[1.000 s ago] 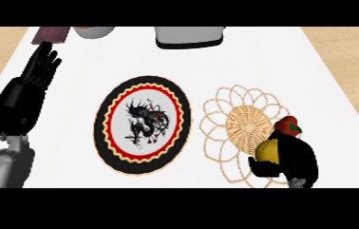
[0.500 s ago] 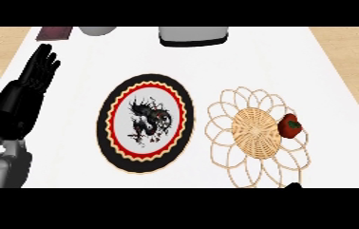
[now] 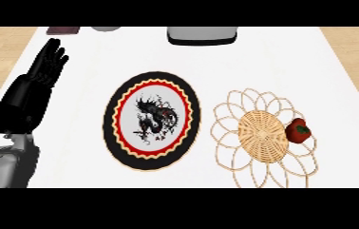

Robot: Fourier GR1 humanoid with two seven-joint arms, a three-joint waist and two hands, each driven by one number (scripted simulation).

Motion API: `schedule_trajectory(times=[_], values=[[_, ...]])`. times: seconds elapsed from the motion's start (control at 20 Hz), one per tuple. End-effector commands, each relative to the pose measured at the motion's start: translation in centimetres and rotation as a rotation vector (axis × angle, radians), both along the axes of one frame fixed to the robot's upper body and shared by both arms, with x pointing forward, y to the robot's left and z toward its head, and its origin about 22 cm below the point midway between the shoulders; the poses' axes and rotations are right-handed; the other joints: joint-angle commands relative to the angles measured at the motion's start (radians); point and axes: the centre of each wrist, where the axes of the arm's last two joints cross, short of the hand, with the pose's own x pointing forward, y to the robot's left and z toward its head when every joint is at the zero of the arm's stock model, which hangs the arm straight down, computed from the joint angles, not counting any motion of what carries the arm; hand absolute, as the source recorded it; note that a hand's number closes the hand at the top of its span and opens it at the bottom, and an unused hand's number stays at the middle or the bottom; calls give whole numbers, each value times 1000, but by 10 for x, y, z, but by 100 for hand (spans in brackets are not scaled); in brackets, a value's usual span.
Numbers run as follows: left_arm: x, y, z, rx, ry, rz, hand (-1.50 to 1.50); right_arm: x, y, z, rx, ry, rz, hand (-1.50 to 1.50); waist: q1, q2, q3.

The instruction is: Pick the lemon from the placemat and place it in the plate

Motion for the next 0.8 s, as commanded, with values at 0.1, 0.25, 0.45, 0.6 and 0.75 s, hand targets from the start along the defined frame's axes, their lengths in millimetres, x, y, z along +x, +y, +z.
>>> schedule_trajectory(times=[0.1, 0.25, 0.45, 0.6, 0.75], values=[[8, 3, -12, 6, -13, -15, 0, -3, 44, 19, 76, -124, 74, 150, 19, 11, 1], [4, -16, -7, -3, -10, -46, 0, 2, 43, 25, 71, -103, 114, 150, 40, 14, 1], [12, -14, 7, -8, -29, -59, 0, 22, 40, 21, 92, -139, 132, 150, 61, 23, 1], [16, -18, 6, 11, -21, -66, 0, 24, 39, 26, 135, -123, 143, 150, 68, 28, 0], [13, -25, 0, -10, -11, -89, 0, 37, 45, 15, 153, -109, 138, 150, 76, 29, 0]])
